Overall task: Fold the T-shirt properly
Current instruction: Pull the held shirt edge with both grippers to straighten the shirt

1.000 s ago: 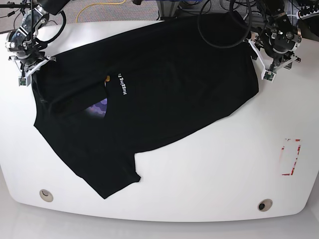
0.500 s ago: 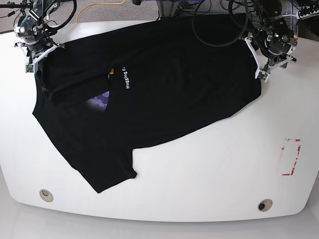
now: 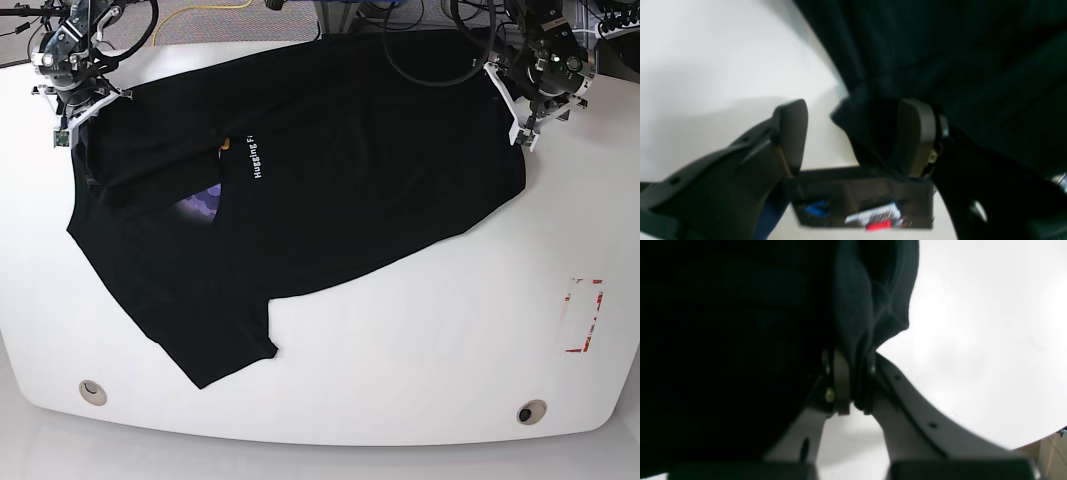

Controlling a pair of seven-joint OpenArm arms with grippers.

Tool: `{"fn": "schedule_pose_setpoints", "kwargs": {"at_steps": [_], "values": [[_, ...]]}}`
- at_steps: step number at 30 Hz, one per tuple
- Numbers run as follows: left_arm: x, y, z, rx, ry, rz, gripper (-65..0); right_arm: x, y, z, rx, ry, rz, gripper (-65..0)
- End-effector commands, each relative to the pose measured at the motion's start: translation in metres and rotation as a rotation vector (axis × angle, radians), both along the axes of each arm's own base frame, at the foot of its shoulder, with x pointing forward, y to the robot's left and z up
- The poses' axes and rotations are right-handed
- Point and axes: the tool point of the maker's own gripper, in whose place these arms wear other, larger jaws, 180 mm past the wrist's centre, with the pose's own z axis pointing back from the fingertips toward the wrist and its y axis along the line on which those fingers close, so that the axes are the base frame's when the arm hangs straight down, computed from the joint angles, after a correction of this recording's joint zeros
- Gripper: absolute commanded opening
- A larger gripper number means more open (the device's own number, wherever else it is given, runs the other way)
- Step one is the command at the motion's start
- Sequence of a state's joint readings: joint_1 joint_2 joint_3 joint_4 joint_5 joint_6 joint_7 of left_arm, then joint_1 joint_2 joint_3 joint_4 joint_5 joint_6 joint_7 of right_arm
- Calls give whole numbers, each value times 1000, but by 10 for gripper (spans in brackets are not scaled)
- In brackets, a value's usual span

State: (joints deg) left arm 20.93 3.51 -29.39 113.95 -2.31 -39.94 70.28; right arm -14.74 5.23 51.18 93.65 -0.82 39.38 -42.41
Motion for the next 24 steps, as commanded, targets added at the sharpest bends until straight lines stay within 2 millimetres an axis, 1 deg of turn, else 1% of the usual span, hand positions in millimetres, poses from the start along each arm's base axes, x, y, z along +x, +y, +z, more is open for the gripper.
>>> {"fn": "schedule_pose_setpoints", "kwargs": {"at_steps": [1,4,7,9,10,13,14,15,18,20,22,24], "values": [[6,-4,6,-31,-42,-6,-271,-3,1,-1,2,23,10,-648],[2,-9,5,-57,-40,-10,-271,-3,1,-1,2,23,10,-648],[-1,-4,5,-39,-28,-24,-272,-3,1,-1,2,23,10,-648],[1,-1,4,-29,-21,-43,-290,-2,1,-1,1,21,10,-648],[0,-2,1,-32,-13,-46,-314,-2,1,-1,1,21,10,-648],[-6,-2,-8,-47,19,-41,-418,-2,1,-1,1,21,10,-648],[-8,-1,-11,-49,29,-37,-440,-2,1,-1,2,19,10,-648],[-8,1,-12,-48,36,-38,-447,-2,1,-1,2,19,10,-648],[-12,8,-17,-40,60,-43,-433,-2,1,-1,3,18,10,-648],[-10,11,-20,-42,65,-42,-432,-2,1,-1,3,18,10,-648],[-5,12,-21,-44,61,-40,-446,-1,1,0,3,17,10,-648],[-1,18,-21,-34,62,-41,-474,-2,1,-1,3,18,10,-648]]}}
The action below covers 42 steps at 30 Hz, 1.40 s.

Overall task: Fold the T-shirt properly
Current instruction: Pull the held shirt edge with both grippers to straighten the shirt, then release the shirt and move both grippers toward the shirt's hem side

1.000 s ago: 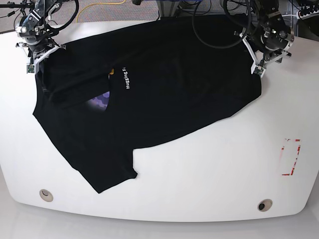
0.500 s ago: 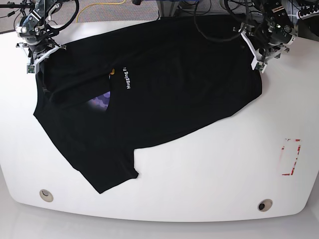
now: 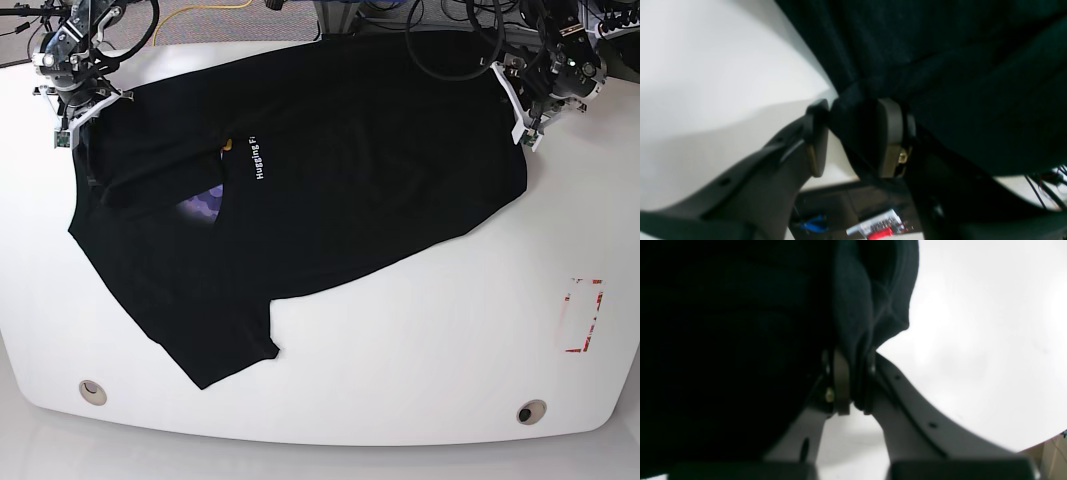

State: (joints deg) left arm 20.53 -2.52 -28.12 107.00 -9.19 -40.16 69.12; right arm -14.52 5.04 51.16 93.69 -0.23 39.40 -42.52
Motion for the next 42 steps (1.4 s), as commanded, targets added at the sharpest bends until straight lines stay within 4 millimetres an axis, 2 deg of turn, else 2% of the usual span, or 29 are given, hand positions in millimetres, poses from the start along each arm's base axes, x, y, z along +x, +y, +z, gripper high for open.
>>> {"fn": "schedule_pose_setpoints", "kwargs": {"at_steps": [1,5,11,14,18,20,23,28,36,42], "values": [[-2,14,-4,47,36,3,-483,-4,-1,-1,-7,28,11,-648],[10,27,-5,61,32,7,-536,-3,-1,0,-8,26,11,-648],[31,55,-4,93,37,12,-537,-4,-1,2,-14,22,14,-648],[45,69,-1,106,30,22,-537,-5,7,0,-2,20,11,-648],[58,79,0,119,37,11,-536,-3,14,3,-1,6,11,-648],[66,84,3,138,40,-16,-533,-9,19,1,5,12,10,-648],[73,84,5,152,43,-48,-511,-14,25,1,8,16,9,-648],[82,80,9,171,36,-96,-433,-27,40,1,20,27,3,-648],[82,78,8,175,40,-109,-425,-59,59,-5,44,78,-9,-648],[80,84,11,185,41,-104,-421,-75,60,-2,33,104,-7,-648]]}}
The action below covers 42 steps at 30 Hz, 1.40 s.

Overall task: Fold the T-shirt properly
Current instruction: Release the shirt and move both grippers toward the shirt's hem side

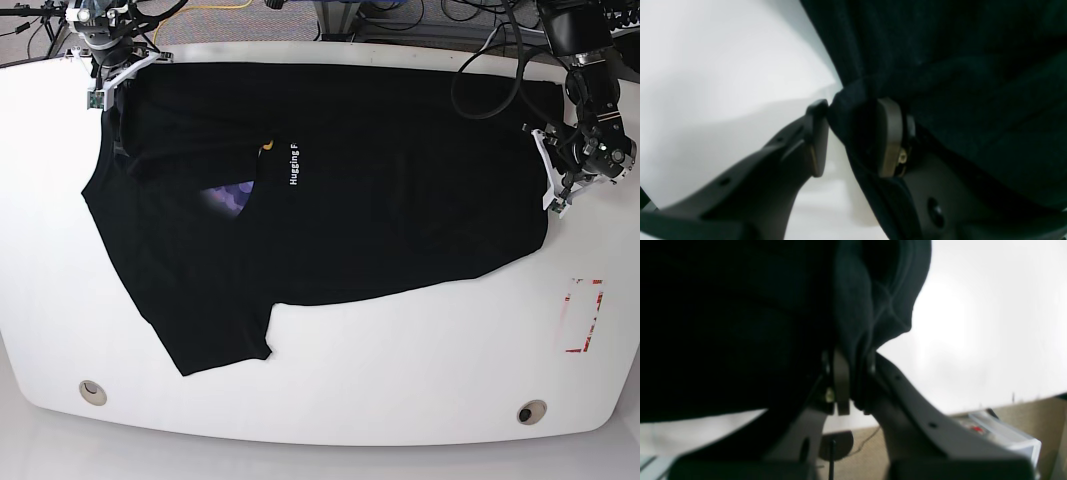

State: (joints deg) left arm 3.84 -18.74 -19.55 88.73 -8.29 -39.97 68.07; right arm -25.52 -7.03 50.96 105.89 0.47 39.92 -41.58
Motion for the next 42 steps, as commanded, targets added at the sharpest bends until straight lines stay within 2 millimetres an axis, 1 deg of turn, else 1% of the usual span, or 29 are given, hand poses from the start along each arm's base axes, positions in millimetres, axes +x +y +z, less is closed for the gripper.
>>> {"fn": "schedule_pose_setpoints", "kwargs": {"at_steps": [1,4,6,7,8,9,10,11,12,15,16,25,26,28,31,36,38,40,41,42], "values": [[-5,17,6,58,25,5,-421,-19,-3,-2,-18,72,2,-648],[-5,21,8,64,24,5,-417,-20,-2,-2,-17,75,1,-644],[-5,21,8,66,24,5,-389,-20,-2,-2,-17,75,1,-601],[-5,24,9,72,24,5,-372,-20,-2,-2,-18,74,2,-566],[-3,25,10,75,21,5,-343,-19,-2,-1,-21,71,3,-499],[-3,25,11,76,20,5,-328,-18,-3,1,-26,67,5,-466],[-2,25,12,76,17,5,-289,-15,-4,6,-39,56,7,-357],[-1,25,13,77,14,5,-272,-14,-4,8,-44,51,10,-296],[1,25,13,76,10,5,-256,-12,-5,12,-52,43,12,-217],[13,23,26,87,-37,-7,-239,-6,-6,20,-74,24,22,-22],[15,23,29,92,-47,-11,-239,-5,-6,22,-78,20,23,0],[36,14,69,142,-174,-61,-240,16,-9,47,-133,-50,45,0],[39,11,77,150,-201,-72,-240,18,-10,48,-137,-50,45,0],[43,8,85,160,-229,-83,-240,19,-12,48,-141,-40,46,0],[47,4,98,175,-270,-99,-240,30,-21,55,-167,-48,55,0],[50,1,108,187,-302,-110,-242,42,-26,59,-178,-45,47,0],[51,0,111,192,-310,-112,-242,48,-31,64,-192,-50,49,0],[57,0,117,193,-333,-112,-242,57,-37,69,-207,-66,52,0],[59,0,119,195,-337,-111,-242,61,-37,71,-210,-74,57,0],[61,0,121,196,-344,-109,-242,69,-35,71,-203,-90,64,0]]}}
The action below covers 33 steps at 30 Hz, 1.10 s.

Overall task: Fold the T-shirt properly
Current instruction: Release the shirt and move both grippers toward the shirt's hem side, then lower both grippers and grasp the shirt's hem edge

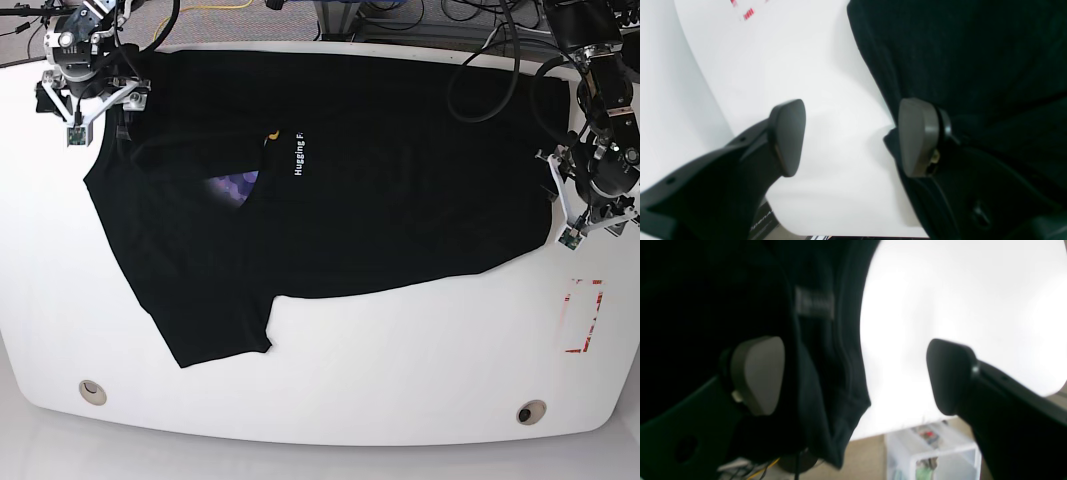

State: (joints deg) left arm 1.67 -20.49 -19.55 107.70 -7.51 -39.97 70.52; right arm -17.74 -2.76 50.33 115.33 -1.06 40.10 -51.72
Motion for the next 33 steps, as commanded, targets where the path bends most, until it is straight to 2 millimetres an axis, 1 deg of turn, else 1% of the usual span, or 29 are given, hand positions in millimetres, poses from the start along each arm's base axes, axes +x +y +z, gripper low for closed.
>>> {"fn": "schedule_pose_setpoints", "kwargs": {"at_steps": [1,5,9,12,13,14,15,19,23,26,28,33], "values": [[12,5,19,22,-59,-4,-242,18,-4,12,-23,-48,20,0],[16,5,22,21,-71,-3,-242,53,-1,18,-4,-110,49,0],[16,4,22,17,-72,-3,-242,87,1,19,32,-155,67,0],[17,-1,19,1,-75,-2,-242,113,-6,22,51,-185,73,0],[20,-3,21,-7,-86,-2,-242,124,-8,23,64,-196,74,-2],[22,-4,23,-10,-93,-1,-242,129,-9,23,73,-200,74,-2],[23,-4,24,-15,-101,6,-242,140,-13,23,89,-209,71,-2],[22,4,28,-16,-114,33,-242,171,-27,29,120,-250,69,-2],[22,0,25,-47,-123,49,-242,204,-35,29,159,-296,103,-2],[22,2,26,-52,-131,63,-242,222,-38,27,189,-316,120,-2],[21,4,27,-55,-135,73,-242,232,-37,21,220,-328,129,-2],[21,4,27,-58,-138,76,-242,249,-36,6,293,-365,137,-2]]}}
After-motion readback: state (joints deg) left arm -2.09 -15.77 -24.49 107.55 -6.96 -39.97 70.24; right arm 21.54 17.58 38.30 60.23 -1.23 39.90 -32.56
